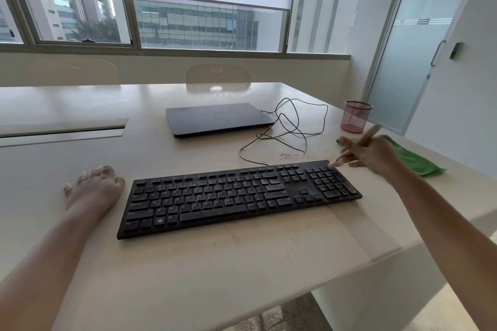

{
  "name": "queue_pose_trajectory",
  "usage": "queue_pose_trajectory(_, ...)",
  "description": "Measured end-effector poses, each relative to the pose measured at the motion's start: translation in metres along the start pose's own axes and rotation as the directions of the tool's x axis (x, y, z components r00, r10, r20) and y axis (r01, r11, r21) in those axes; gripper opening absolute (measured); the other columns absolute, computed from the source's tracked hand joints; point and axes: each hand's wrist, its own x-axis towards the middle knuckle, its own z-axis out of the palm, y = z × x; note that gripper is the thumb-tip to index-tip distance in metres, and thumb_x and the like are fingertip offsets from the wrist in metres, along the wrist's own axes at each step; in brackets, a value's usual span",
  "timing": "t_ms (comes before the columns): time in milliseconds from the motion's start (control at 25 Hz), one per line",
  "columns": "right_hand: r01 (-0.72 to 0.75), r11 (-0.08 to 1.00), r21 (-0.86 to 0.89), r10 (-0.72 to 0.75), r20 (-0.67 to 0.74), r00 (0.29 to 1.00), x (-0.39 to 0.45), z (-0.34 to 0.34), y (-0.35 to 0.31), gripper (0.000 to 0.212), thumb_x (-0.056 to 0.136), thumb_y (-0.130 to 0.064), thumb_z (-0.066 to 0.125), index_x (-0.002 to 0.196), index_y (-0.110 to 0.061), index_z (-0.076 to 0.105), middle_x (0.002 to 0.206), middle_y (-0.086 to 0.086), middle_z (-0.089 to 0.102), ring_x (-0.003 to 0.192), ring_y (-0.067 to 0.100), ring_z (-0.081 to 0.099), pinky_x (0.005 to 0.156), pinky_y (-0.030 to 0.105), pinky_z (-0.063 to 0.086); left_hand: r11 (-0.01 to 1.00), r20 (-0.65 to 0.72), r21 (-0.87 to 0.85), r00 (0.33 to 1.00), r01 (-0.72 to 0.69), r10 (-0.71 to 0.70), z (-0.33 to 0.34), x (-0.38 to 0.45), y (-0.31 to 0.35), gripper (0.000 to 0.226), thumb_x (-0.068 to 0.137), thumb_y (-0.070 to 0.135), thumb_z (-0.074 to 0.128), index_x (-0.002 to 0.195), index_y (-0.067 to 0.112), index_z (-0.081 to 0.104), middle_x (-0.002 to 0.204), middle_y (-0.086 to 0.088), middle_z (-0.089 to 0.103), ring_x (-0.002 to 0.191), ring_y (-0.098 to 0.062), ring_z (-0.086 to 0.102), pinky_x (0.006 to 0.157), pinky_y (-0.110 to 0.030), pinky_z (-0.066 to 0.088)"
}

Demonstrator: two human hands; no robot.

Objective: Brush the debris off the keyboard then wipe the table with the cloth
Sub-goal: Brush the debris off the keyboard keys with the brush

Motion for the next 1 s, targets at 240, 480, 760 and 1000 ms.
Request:
queue_pose_trajectory(240, -0.078, 0.953, -0.292, 0.077, -0.016, 0.997, -0.024, -0.008, -0.001, 0.048, 0.083, -0.05, 0.058, 0.072, -0.004, 0.063, 0.041, -0.002, 0.061, 0.035, 0.008, 0.059, 0.043, 0.019, 0.042, 0.999, 0.021, 0.023, 0.999, -0.024, 0.024, 0.006, -0.015, -0.004, 0.054, 0.099, 0.042, 0.02, 0.15, 0.022, 0.017, 0.159, 0.0, 0.008, 0.146, -0.024, 0.006, 0.119, -0.038, 0.006)
queue_pose_trajectory(480, -0.03, 0.938, -0.345, 0.02, -0.032, 0.999, -0.049, -0.021, 0.004, 0.045, 0.085, -0.05, 0.058, 0.069, -0.008, 0.067, 0.05, -0.003, 0.066, 0.046, 0.012, 0.064, 0.05, 0.018, 0.044, 0.999, 0.024, 0.033, 0.999, -0.035, 0.034, 0.006, -0.016, -0.006, 0.056, 0.099, 0.044, 0.019, 0.15, 0.022, 0.015, 0.159, 0.001, 0.007, 0.147, -0.022, 0.002, 0.119, -0.035, 0.004)
queue_pose_trajectory(760, 0.019, 0.987, -0.158, -0.002, 0.104, 0.995, -0.045, -0.002, 0.012, 0.04, 0.075, -0.044, 0.069, 0.068, -0.005, 0.07, 0.062, 0.006, 0.071, 0.055, 0.011, 0.069, 0.048, 0.011, 0.05, 0.999, 0.018, 0.024, 0.999, -0.046, 0.046, 0.007, -0.017, -0.006, 0.056, 0.099, 0.044, 0.021, 0.15, 0.022, 0.016, 0.159, 0.0, 0.008, 0.147, -0.022, 0.003, 0.119, -0.035, 0.005)
queue_pose_trajectory(1000, 0.042, 0.993, -0.108, -0.031, 0.103, 0.994, -0.027, 0.008, 0.014, 0.038, 0.074, -0.04, 0.07, 0.071, -0.002, 0.072, 0.06, 0.004, 0.071, 0.058, 0.014, 0.069, 0.052, 0.017, 0.055, 0.999, 0.017, 0.016, 0.999, -0.044, 0.043, 0.008, -0.018, -0.006, 0.055, 0.099, 0.044, 0.02, 0.15, 0.022, 0.016, 0.159, 0.0, 0.008, 0.147, -0.022, 0.003, 0.119, -0.036, 0.005)
